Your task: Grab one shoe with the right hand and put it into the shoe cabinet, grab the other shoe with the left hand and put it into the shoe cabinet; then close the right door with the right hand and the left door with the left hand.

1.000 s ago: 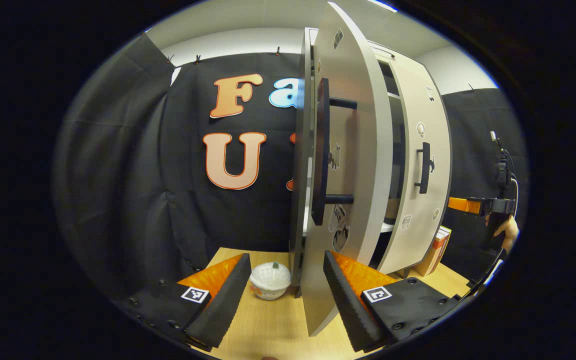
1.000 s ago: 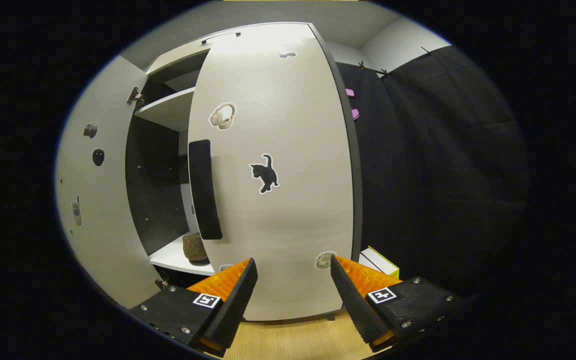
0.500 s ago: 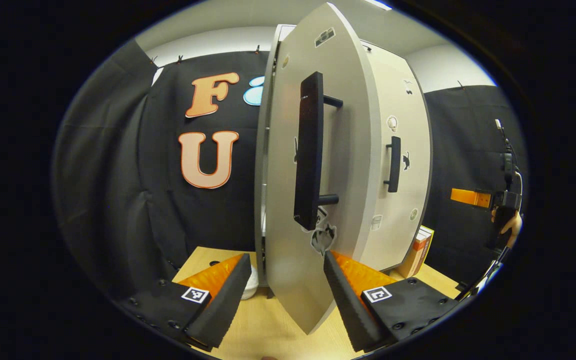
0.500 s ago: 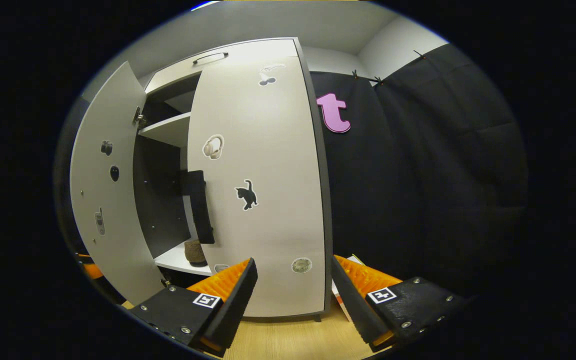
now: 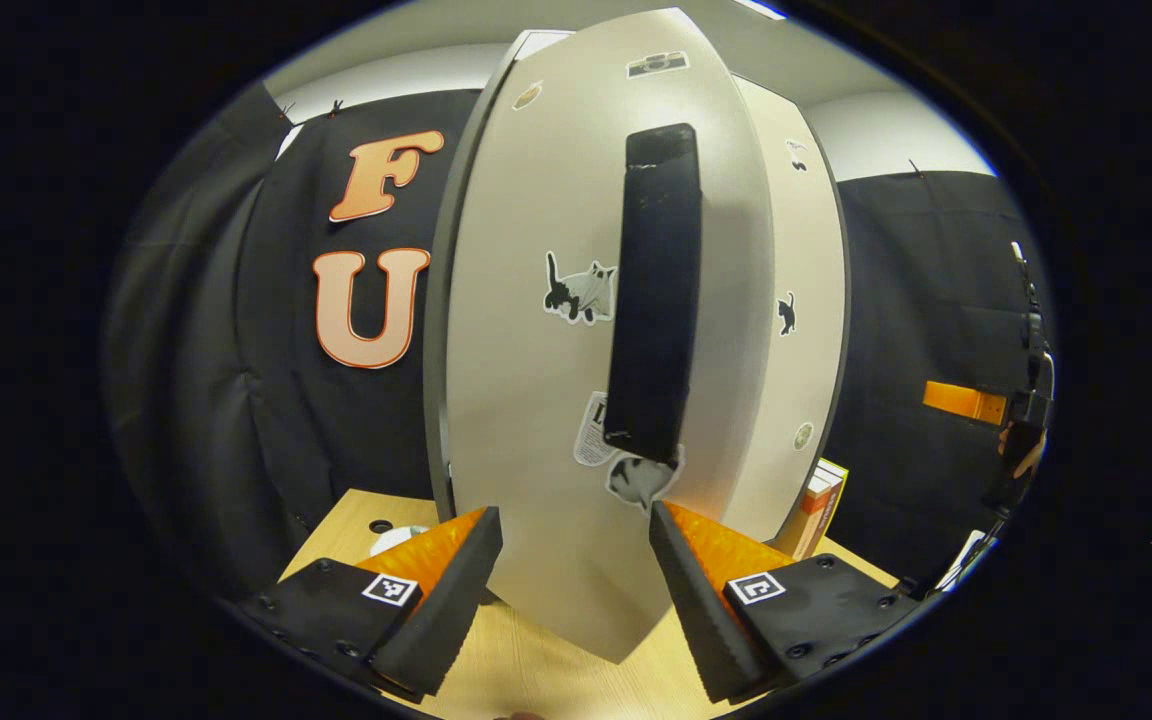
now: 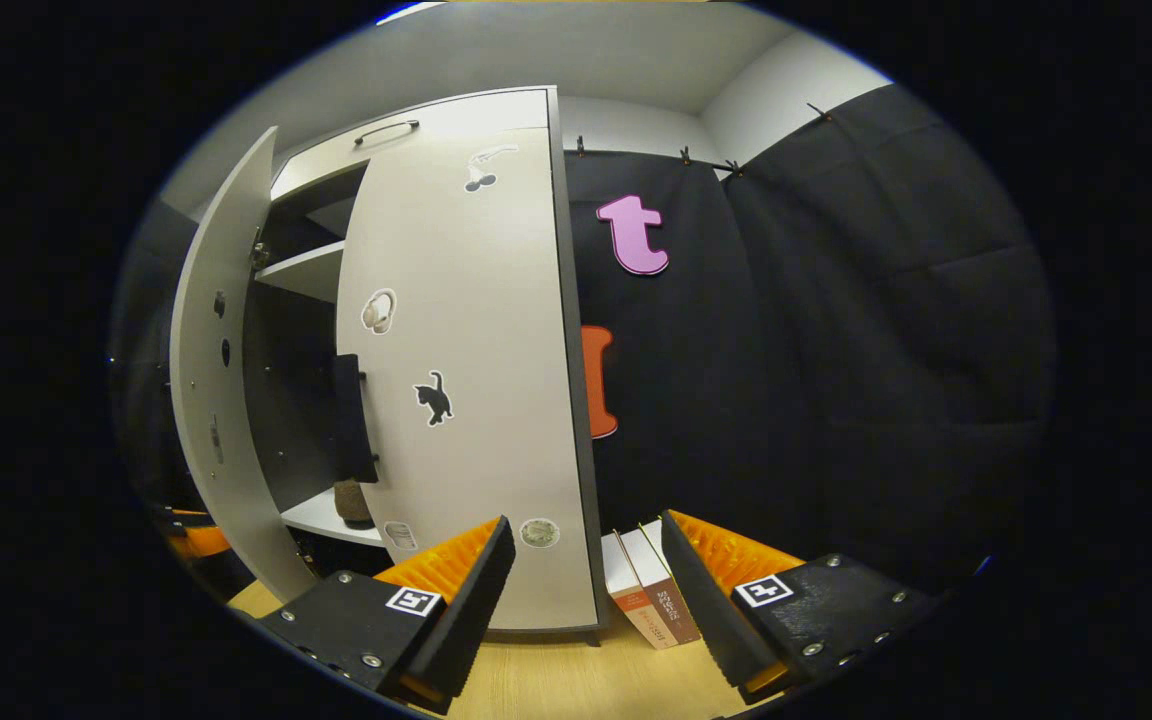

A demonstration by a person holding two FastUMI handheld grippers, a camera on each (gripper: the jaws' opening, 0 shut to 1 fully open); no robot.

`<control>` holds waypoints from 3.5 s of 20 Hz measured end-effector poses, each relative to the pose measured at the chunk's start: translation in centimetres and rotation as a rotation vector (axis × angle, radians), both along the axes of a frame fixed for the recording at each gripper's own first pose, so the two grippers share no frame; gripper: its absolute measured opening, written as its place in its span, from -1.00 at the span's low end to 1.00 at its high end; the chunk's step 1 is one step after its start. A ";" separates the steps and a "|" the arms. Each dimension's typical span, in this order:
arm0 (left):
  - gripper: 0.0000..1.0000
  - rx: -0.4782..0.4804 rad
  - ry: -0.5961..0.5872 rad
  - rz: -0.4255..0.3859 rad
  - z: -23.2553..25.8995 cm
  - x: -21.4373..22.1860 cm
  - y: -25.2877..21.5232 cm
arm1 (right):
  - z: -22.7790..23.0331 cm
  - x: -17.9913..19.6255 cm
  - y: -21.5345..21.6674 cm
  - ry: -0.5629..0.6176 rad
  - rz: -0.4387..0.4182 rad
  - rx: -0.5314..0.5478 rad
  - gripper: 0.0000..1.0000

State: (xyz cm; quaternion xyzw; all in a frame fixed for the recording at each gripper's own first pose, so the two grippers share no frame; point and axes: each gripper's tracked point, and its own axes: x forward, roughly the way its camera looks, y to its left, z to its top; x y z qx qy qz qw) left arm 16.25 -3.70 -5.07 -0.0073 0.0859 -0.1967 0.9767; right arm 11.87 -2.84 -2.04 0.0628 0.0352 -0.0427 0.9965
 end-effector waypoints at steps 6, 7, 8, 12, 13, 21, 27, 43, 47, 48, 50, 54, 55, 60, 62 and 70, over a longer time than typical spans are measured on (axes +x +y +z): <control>0.99 0.003 0.009 0.040 -1.5 3.7 -1.8 | -1.0 0.2 -2.3 0.015 -0.017 -0.023 0.82; 0.99 0.010 0.007 0.045 -1.6 4.3 -2.3 | -1.2 0.3 -2.5 0.016 -0.017 -0.023 0.82; 0.94 0.014 0.001 0.051 -1.5 4.9 -2.8 | -1.3 0.6 -2.7 0.018 -0.016 -0.023 0.83; 0.94 0.029 -0.008 0.071 -1.5 5.7 -3.7 | -2.0 1.4 -3.3 0.026 -0.007 -0.017 0.83; 0.99 0.031 -0.012 0.076 -1.4 5.7 -3.8 | -2.2 1.5 -3.4 0.028 -0.004 -0.013 0.82; 0.94 0.025 -0.009 0.107 -1.9 6.8 -4.4 | -3.6 3.7 -4.1 0.055 0.008 -0.003 0.82; 0.94 0.024 0.003 0.132 -1.9 6.9 -4.4 | -3.6 5.3 -3.5 0.067 0.024 0.006 0.82; 0.94 -0.027 -0.177 0.291 15.5 -5.5 13.3 | 8.8 1.0 -1.1 -0.040 0.077 -0.110 0.83; 0.94 -0.031 -0.184 0.325 16.3 -7.5 16.8 | 9.5 -0.5 0.1 -0.057 0.071 -0.109 0.82; 0.93 -0.039 -0.187 0.327 16.4 -8.0 17.4 | 9.7 -1.0 0.4 -0.063 0.071 -0.108 0.82; 0.93 -0.045 -0.191 0.331 16.5 -8.9 18.5 | 9.9 -1.8 1.0 -0.072 0.064 -0.111 0.82; 0.93 -0.045 -0.185 0.326 16.6 -10.2 20.2 | 10.2 -3.7 2.2 -0.078 0.059 -0.089 0.82; 0.93 -0.043 -0.183 0.323 16.6 -10.5 20.5 | 10.3 -4.2 2.4 -0.079 0.056 -0.084 0.82; 0.93 -0.038 -0.193 0.321 17.1 -11.3 22.6 | 10.3 -6.3 3.7 -0.076 0.036 -0.073 0.82; 0.93 -0.055 -0.198 0.307 17.3 -11.4 22.7 | 10.4 -7.1 4.2 -0.078 0.028 -0.075 0.82; 0.93 -0.078 -0.186 0.254 16.8 -10.3 22.5 | 10.5 -8.5 5.3 -0.065 -0.017 -0.066 0.82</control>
